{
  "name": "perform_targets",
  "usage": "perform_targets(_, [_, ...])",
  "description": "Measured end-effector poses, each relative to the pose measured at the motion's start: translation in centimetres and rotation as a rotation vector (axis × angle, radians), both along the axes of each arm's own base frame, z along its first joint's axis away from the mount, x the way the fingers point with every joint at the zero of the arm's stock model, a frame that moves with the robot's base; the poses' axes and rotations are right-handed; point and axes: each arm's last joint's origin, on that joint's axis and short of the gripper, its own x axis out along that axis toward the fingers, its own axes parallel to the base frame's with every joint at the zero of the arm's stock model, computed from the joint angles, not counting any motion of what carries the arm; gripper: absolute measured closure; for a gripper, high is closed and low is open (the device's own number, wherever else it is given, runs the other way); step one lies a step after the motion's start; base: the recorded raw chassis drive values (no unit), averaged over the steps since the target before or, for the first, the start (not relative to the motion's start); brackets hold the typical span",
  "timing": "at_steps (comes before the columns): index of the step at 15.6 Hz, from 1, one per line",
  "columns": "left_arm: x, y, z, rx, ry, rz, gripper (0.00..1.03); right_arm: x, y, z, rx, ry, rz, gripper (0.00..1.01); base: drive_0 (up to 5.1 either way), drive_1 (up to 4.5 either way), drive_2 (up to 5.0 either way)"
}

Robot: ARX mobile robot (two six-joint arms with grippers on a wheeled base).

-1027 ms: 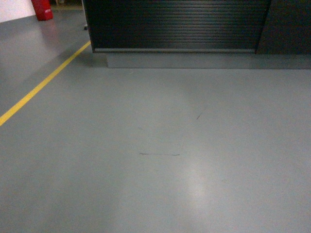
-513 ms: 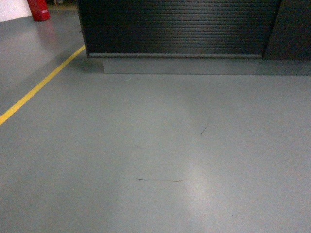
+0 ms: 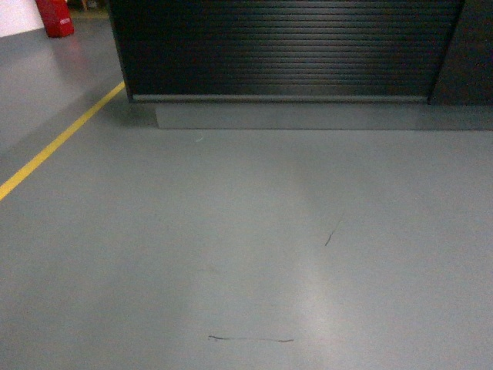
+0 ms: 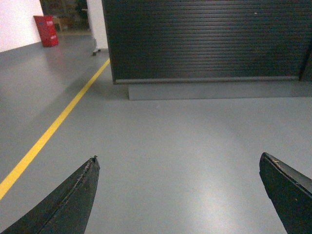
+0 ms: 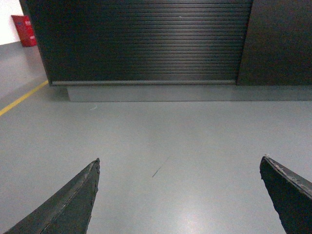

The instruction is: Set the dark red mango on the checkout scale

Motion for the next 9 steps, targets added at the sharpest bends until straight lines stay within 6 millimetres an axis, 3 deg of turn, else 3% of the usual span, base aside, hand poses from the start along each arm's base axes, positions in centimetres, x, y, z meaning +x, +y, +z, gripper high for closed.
perform_targets(9, [0.0, 0.0, 0.03, 0.0, -0.004, 0.0, 0.05, 0.0, 0.0, 0.0, 0.0, 0.0, 0.0, 0.03, 0.0, 2.97, -2.9])
